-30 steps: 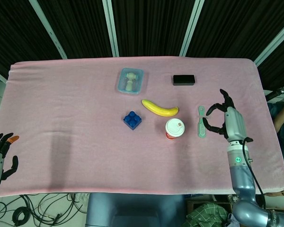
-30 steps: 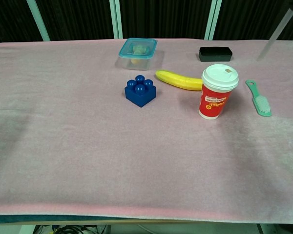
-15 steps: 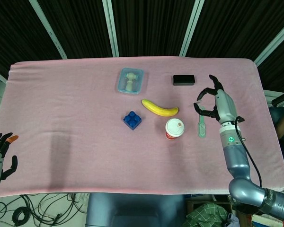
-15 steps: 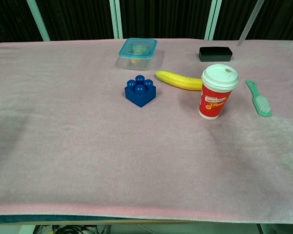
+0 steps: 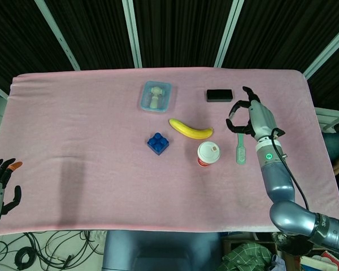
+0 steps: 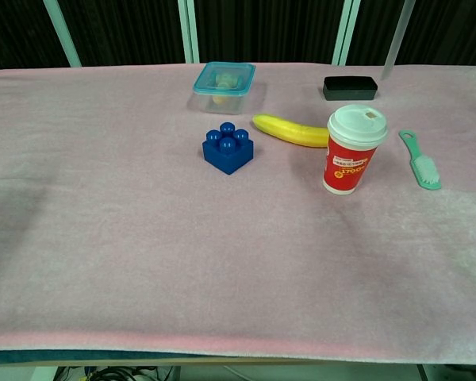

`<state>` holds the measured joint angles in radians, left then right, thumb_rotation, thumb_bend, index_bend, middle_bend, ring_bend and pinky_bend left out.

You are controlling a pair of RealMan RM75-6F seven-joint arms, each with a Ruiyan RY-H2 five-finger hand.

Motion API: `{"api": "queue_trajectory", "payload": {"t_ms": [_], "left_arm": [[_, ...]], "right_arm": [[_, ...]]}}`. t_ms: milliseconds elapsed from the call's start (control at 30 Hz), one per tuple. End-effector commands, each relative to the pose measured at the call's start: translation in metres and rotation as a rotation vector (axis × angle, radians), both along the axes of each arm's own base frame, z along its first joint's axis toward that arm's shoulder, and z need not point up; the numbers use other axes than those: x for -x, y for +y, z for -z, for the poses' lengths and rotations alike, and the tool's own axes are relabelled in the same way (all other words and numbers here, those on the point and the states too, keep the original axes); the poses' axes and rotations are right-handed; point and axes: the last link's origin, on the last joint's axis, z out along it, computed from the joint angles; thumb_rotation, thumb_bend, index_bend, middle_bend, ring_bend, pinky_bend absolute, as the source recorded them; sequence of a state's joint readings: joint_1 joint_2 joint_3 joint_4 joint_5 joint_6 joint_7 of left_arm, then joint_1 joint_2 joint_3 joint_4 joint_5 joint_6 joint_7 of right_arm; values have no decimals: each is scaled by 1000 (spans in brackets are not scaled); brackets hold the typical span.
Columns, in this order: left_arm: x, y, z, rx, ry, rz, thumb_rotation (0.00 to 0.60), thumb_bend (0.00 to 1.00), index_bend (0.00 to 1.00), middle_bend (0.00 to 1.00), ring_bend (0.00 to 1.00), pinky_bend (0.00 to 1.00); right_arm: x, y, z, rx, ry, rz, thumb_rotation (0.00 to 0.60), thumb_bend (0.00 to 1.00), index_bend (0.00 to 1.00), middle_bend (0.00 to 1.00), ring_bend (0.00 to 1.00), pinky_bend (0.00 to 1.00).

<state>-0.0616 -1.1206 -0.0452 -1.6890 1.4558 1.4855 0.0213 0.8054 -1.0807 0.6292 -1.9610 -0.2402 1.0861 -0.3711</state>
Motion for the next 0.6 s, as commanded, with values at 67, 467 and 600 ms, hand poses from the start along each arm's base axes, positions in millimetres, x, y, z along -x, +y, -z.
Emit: {"api": "queue_trajectory", "payload": {"t_ms": [67,467,600], "left_arm": [[0,0,0,0,0,-1,600,580,190,106,23,11],[0,0,0,-1,0,-3,600,581,190,106,23,11],[0,0,0,-1,0,-2,600,581,190,106,23,11]], "right_arm": [[-7,2,-5,1,-17,-7,600,388,635,0,0,156],[-24,15,-11,-52,-135,-22,600,387,638,0,0,156],[-26,20,-10,-90,-161,-17,600,386,639,0,0,156]]}}
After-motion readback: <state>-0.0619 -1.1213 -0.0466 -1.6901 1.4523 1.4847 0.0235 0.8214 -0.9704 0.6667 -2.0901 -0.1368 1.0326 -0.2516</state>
